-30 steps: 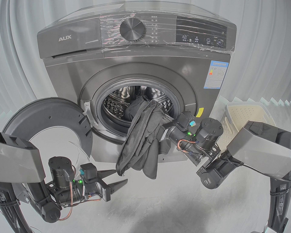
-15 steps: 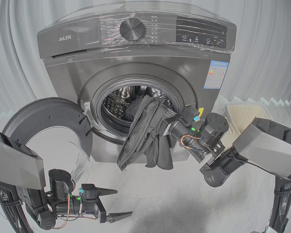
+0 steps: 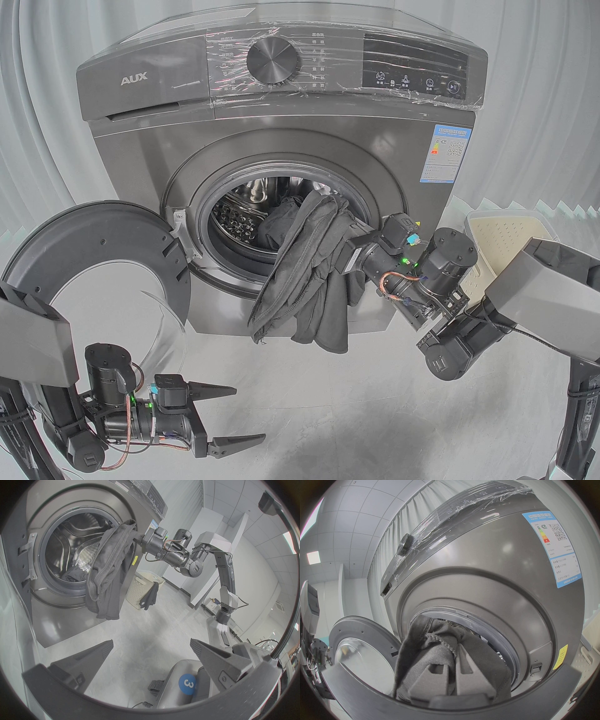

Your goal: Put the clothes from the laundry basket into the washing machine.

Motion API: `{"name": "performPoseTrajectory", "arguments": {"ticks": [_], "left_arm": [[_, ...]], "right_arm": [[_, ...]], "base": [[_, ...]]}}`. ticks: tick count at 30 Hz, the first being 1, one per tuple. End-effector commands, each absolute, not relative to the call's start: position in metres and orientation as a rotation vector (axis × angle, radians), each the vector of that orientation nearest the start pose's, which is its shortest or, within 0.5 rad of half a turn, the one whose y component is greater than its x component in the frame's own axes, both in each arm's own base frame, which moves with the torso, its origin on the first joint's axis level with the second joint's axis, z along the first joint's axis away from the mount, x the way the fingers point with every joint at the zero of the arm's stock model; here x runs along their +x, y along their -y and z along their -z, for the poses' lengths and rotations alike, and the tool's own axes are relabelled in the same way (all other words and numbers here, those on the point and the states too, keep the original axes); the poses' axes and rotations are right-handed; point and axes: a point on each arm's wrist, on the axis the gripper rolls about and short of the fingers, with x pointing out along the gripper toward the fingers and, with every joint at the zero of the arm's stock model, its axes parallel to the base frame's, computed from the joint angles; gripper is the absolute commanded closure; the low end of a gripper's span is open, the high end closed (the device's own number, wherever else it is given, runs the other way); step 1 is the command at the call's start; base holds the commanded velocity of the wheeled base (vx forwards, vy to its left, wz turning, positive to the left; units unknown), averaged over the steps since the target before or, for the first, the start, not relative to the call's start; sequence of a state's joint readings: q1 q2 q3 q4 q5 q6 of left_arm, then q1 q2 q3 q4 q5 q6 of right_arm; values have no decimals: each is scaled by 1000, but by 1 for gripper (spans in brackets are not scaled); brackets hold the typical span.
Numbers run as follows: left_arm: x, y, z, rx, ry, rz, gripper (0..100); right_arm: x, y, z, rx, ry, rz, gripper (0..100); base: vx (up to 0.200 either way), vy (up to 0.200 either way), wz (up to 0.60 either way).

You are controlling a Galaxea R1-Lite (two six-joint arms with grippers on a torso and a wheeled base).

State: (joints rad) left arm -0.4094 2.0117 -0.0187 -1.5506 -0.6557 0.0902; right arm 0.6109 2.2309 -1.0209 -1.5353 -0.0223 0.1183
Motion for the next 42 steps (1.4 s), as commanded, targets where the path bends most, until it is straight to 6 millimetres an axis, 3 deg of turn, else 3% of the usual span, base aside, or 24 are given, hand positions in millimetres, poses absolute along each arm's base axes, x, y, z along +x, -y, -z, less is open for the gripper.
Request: {"name": "performPoseTrajectory", "arguments": {"ticks": [1, 9, 16, 21, 33, 42], "left_arm": [[199, 98, -47, 30, -355, 1042, 0], [258, 112, -74, -21, -153, 858, 0], [287, 121, -88, -71, -62, 794, 0], [297, 126, -80, -78, -71, 788, 0], [295, 142, -49, -64, -171, 840, 0], [324, 152, -39, -66, -124, 826, 0]], "right_arm": [[334, -239, -128, 216, 259, -619, 100], [297, -256, -118, 203, 176, -713, 100], [276, -259, -117, 194, 141, -761, 100], [269, -265, -119, 195, 144, -800, 100], [268, -269, -123, 203, 162, -810, 100], [249, -275, -126, 205, 147, -856, 100]], "base": [[0, 0, 0], [0, 0, 0], [0, 0, 0], [0, 0, 0], [0, 0, 0], [0, 0, 0]]}}
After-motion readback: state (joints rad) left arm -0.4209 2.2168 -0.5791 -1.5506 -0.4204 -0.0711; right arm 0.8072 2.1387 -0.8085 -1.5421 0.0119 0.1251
